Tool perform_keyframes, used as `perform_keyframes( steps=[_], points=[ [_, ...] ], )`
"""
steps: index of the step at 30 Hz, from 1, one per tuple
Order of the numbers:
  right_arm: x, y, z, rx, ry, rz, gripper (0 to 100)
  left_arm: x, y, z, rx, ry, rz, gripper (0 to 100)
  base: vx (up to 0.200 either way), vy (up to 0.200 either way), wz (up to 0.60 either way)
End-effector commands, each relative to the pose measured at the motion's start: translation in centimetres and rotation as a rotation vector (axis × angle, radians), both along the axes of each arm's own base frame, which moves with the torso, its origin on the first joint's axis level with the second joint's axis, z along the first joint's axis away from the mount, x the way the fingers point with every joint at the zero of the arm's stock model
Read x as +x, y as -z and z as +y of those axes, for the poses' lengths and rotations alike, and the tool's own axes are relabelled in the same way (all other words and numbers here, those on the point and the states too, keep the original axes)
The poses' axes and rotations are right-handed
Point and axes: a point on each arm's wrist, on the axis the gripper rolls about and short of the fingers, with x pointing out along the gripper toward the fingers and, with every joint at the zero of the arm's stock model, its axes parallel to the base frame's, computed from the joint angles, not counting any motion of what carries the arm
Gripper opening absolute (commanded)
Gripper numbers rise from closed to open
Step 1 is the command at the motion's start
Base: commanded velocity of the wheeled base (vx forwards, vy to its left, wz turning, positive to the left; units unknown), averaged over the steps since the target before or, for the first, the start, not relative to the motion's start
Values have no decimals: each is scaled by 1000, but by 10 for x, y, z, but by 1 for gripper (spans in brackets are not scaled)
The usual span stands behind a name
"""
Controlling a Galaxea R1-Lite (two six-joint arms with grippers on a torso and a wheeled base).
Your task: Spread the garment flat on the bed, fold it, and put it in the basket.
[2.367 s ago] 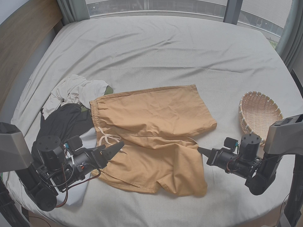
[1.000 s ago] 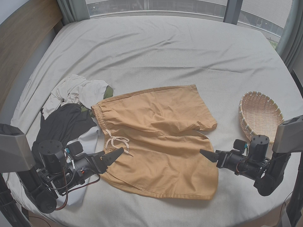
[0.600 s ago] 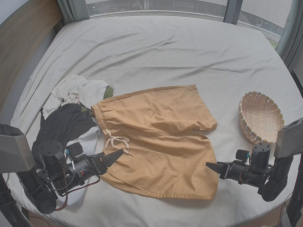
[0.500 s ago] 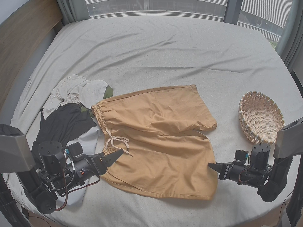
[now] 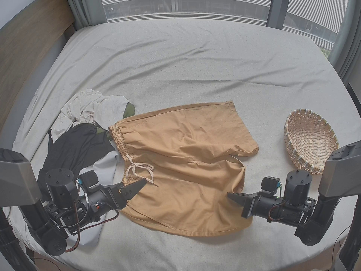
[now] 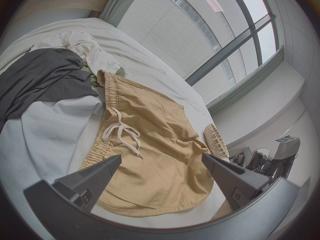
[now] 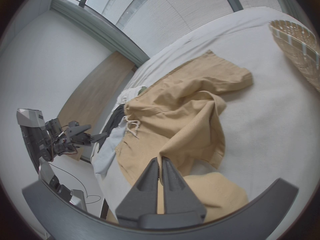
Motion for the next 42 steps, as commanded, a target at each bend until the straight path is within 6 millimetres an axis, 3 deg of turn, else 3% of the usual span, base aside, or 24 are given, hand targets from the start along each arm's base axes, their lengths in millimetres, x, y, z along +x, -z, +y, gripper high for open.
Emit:
perform_keyframes(
  steps=[1,14,15,21,23,26,31,36,42],
  points=[
    [6,17,23,1,-49,21,0,0,1,0,1,1,5,100,0,0,0],
    [3,34,43,-15,-113,47,0,-1,2,0,6,1,11,100,0,0,0],
    [3,34,43,-16,-114,46,100,-2,2,0,5,1,13,100,0,0,0],
    [3,21,39,33,-89,51,100,-2,3,1,6,-1,16,100,0,0,0],
    [4,7,28,53,-58,24,100,-2,3,1,6,-1,16,100,0,0,0],
    [6,2,19,56,-31,14,100,-2,3,0,6,1,16,100,0,0,0],
    [14,-11,-12,66,72,-12,100,-1,3,0,8,0,15,100,0,0,0],
    [18,-10,-36,36,147,-16,100,-1,4,0,8,1,16,100,0,0,0],
    [15,-2,-47,0,173,15,100,-2,3,0,8,0,15,100,0,0,0]
  ],
)
